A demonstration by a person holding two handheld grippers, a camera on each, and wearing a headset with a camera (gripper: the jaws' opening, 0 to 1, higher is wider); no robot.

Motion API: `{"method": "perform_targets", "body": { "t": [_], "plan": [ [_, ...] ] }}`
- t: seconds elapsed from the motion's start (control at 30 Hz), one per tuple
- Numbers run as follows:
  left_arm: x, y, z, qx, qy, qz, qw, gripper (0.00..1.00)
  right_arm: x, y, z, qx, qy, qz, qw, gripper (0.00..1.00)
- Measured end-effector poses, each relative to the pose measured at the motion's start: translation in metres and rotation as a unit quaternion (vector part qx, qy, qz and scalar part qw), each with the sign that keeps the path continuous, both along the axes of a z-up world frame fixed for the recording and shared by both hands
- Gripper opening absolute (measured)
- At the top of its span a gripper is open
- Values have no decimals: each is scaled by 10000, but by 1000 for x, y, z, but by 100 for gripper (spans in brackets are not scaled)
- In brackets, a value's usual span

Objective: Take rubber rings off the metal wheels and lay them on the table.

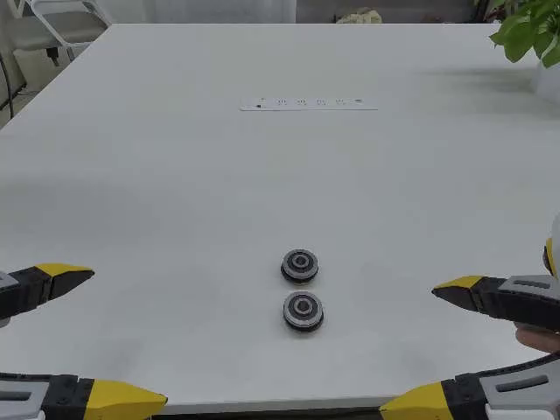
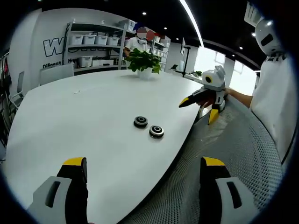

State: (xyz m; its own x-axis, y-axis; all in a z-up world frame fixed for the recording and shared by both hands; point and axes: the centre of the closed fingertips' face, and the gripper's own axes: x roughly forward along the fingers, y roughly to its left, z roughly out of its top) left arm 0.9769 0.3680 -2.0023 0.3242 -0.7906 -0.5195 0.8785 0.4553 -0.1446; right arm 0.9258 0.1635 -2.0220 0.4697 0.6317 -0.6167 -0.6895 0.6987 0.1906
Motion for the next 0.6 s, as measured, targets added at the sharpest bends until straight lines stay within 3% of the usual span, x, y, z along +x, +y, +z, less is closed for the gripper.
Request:
{"method": "perform_targets", "body": {
  "t": [0.6],
  "plan": [
    [-1, 0, -2, 69, 31, -38, 10000, 99, 0, 0, -1, -30, 26, 63, 10000, 89]
  ]
}}
